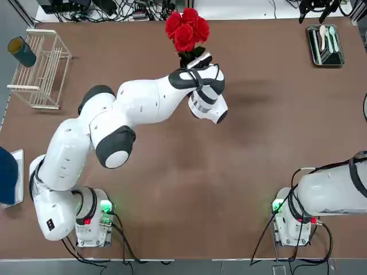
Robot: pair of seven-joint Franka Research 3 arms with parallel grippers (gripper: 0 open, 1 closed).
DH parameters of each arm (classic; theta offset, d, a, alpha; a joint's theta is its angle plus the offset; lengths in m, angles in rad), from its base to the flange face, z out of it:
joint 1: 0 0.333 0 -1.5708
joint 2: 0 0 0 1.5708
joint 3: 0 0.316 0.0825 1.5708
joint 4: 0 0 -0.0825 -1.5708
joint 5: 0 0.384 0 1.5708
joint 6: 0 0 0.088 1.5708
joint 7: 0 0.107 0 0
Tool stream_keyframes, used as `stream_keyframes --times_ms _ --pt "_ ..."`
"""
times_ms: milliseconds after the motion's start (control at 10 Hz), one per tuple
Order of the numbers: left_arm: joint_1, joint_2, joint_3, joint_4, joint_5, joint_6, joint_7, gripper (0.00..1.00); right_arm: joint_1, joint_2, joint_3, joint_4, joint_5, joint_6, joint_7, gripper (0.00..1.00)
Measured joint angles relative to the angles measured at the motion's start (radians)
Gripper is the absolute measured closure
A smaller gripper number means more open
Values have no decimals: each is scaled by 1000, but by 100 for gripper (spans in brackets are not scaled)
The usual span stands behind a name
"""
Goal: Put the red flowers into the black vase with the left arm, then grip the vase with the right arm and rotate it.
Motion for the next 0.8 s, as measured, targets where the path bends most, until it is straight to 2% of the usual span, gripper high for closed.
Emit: stream_keyframes --times_ms 200,600,700,800 --pt "0 0 0 0 0 0 0 47 1 0 1 0 0 0 0 0" --pt "0 17 0 0 0 0 0 43 4 0 4 0 0 0 6 0" --pt "0 19 0 0 0 0 0 40 6 0 5 0 0 0 13 0" --pt "0 19 0 0 0 0 0 32 10 0 5 0 0 0 21 0"
